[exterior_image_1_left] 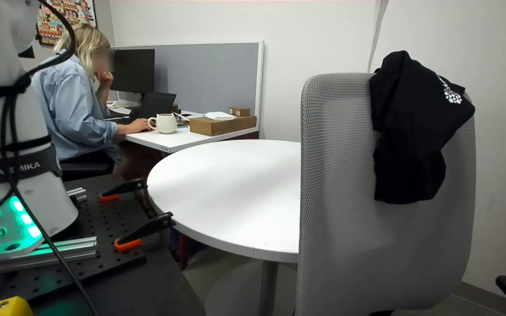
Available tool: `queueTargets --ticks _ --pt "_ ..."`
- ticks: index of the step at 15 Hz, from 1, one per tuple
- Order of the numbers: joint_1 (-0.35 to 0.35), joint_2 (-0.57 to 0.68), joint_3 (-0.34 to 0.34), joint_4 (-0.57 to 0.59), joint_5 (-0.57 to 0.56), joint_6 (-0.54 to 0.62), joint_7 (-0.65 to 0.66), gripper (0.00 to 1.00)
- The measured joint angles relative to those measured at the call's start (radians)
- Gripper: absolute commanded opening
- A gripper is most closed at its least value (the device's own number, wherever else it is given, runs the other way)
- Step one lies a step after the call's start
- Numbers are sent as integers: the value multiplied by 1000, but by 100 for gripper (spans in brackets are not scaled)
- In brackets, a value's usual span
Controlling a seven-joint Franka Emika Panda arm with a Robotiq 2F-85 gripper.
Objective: Spread out the towel on the table
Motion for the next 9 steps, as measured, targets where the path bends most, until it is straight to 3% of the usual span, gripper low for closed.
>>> queueTargets --ticks 5,9 --pt "3 84 25 185 -8 -106 2 2" --pt "39 84 85 195 5 -243 -6 2"
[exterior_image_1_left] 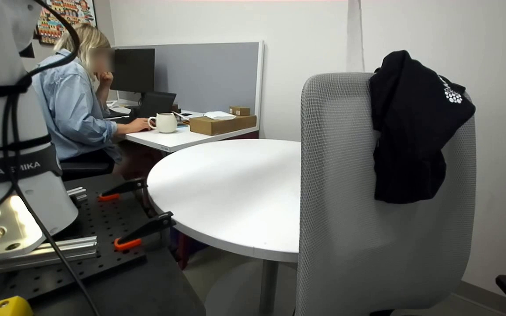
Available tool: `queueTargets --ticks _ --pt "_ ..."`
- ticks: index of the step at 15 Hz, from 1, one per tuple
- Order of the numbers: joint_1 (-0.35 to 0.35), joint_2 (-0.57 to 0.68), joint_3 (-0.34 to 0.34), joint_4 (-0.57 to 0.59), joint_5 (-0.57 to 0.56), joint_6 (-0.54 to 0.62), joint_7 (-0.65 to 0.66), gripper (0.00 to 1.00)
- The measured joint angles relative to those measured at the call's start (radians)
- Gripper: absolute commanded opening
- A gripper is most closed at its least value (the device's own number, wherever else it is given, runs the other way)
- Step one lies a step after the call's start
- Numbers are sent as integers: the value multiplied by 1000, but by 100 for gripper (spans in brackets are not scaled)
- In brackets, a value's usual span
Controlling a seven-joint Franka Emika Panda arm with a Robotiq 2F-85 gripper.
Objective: Spread out the towel on the table
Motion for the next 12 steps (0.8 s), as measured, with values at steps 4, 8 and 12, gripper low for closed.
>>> queueTargets --ticks 4,8,12 --pt "32 -49 65 -101 47 -111 0 2" --pt "35 -146 100 -299 98 -164 0 2" --pt "39 -222 106 -508 104 -147 -26 2"
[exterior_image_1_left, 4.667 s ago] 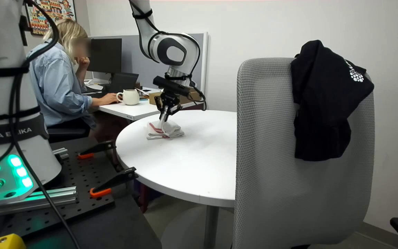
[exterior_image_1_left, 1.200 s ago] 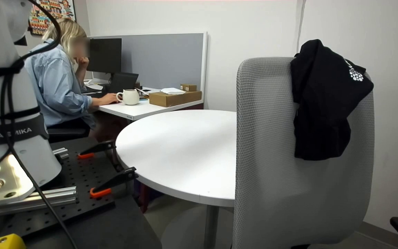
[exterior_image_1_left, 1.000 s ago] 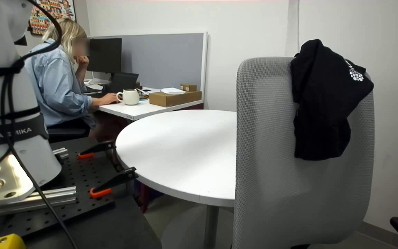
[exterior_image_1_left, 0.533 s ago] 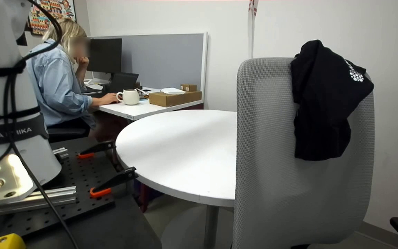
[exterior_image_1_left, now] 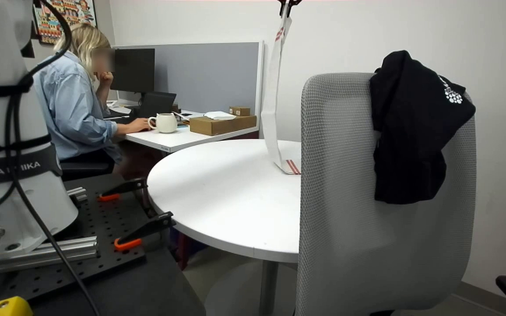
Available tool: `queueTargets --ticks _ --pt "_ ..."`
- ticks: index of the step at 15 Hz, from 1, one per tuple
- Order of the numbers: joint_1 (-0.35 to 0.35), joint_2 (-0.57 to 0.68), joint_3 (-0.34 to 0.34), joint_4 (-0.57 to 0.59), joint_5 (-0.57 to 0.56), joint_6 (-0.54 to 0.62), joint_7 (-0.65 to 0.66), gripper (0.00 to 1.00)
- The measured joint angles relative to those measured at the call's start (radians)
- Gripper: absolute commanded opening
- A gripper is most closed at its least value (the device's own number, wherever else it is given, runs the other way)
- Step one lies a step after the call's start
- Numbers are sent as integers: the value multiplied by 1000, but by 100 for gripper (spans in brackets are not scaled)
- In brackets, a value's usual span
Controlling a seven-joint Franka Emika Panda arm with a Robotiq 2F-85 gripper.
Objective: Spread out the towel on the table
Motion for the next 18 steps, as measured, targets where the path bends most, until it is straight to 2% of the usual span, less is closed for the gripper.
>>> queueTargets --ticks 8,13,18 --pt "40 -75 -3 -443 -36 206 -177 2" --pt "73 -181 -3 -719 -24 220 -277 2" --pt "118 -348 -8 -994 12 220 -345 2"
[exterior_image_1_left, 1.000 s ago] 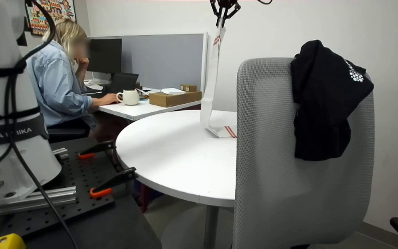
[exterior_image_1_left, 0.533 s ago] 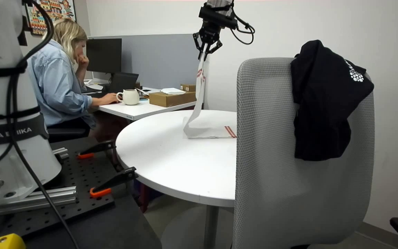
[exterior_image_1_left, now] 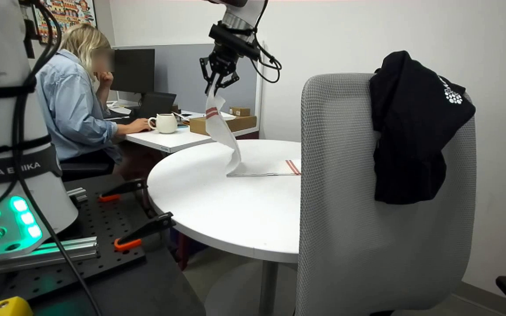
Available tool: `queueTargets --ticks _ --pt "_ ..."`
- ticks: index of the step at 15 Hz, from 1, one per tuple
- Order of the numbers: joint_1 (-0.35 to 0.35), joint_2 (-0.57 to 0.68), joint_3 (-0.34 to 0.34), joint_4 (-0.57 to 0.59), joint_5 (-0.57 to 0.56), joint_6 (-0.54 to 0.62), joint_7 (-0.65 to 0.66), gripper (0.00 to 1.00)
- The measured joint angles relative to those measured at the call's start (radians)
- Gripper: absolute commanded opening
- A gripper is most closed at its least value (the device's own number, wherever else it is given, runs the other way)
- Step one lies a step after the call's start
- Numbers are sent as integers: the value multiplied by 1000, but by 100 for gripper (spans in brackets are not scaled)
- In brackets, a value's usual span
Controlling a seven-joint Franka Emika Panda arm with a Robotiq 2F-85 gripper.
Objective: Spread out the towel on the table
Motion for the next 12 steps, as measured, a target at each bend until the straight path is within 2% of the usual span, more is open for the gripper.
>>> queueTargets --ticks 5,6,7,12 --pt "63 -143 -19 -178 30 0 -14 2" --pt "76 -166 -22 -202 40 0 -14 33" --pt "89 -187 -26 -223 48 0 -14 34" --pt "144 -264 -45 -280 60 -2 -14 69"
